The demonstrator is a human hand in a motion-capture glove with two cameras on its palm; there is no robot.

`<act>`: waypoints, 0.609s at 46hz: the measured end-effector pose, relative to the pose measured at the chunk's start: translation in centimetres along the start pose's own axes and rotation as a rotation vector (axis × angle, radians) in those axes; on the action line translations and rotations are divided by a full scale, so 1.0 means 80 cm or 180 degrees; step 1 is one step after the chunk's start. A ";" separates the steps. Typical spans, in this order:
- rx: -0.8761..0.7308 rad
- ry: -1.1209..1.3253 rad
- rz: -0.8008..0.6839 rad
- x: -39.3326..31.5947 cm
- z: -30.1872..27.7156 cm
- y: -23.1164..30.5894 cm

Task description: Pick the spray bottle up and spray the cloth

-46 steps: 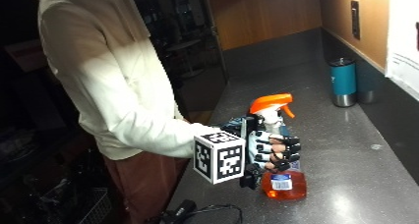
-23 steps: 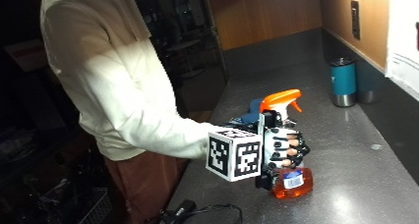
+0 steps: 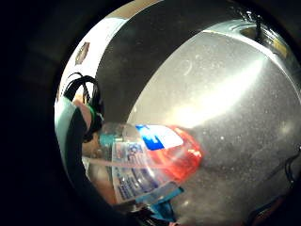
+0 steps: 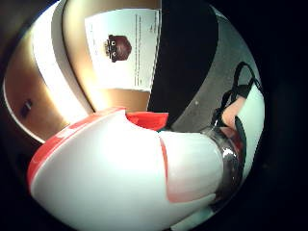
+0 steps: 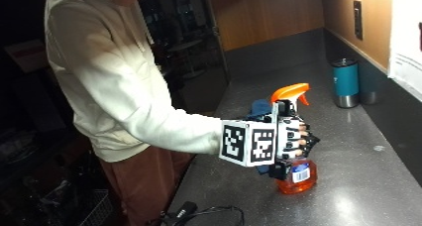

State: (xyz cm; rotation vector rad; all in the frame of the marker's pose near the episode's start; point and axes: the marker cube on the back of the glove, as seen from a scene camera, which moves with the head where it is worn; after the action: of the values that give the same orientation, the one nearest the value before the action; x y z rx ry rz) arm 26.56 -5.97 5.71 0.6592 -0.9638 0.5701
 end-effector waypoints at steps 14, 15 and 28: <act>-0.0138 0.0173 -0.0132 -0.008 0.009 -0.006; -0.0145 0.0179 -0.0141 -0.009 0.010 -0.006; -0.0492 0.0527 -0.0412 -0.030 0.024 -0.003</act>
State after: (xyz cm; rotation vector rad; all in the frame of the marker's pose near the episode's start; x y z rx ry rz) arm 24.61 -7.88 4.34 0.5232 -0.7951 0.4240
